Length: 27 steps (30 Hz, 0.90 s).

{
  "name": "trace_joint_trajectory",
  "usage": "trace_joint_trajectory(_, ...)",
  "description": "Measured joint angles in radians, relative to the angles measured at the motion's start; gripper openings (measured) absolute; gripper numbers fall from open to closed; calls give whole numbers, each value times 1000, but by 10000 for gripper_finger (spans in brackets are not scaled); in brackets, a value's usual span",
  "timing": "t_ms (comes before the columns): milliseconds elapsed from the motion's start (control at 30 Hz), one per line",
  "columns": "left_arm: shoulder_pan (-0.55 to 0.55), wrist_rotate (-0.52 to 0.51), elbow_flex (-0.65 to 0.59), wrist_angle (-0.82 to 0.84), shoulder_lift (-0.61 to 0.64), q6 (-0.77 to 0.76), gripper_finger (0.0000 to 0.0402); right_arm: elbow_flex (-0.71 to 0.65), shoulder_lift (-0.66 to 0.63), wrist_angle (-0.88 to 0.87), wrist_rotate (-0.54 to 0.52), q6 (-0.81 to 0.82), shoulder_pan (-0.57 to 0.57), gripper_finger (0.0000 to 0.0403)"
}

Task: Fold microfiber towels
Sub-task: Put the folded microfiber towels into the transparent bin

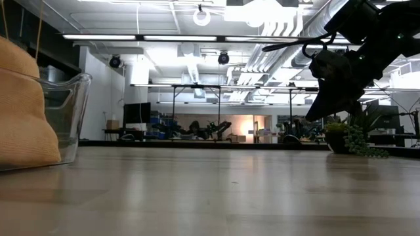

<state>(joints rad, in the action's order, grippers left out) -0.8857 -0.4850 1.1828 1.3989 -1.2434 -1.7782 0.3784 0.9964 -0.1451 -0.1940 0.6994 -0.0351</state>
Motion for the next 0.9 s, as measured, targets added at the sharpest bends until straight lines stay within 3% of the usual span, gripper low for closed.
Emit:
trace_joint_trajectory(133,-30,72,-66,-19,-7,-28,220,0,0,0,0,0,0,0)
trace_joint_trajectory(300,-141,183,-146,-52,-46,-205,39,0,0,0,2,0,0,0)
trace_joint_trajectory(333,-173,183,-145,-33,-52,-267,21,0,0,0,2,0,0,0)
trace_joint_trajectory(467,-268,214,-141,13,-60,-468,7,0,0,0,2,0,0,0)
trace_joint_trajectory(633,-267,151,-142,-46,-103,-437,1,0,0,0,3,0,-11,0)
trace_joint_trajectory(767,-213,214,-194,-133,-141,-398,0,0,0,0,3,-1,-25,0)
trace_joint_trajectory(900,-180,200,-211,-215,-154,-374,0,0,0,0,15,0,-39,0)
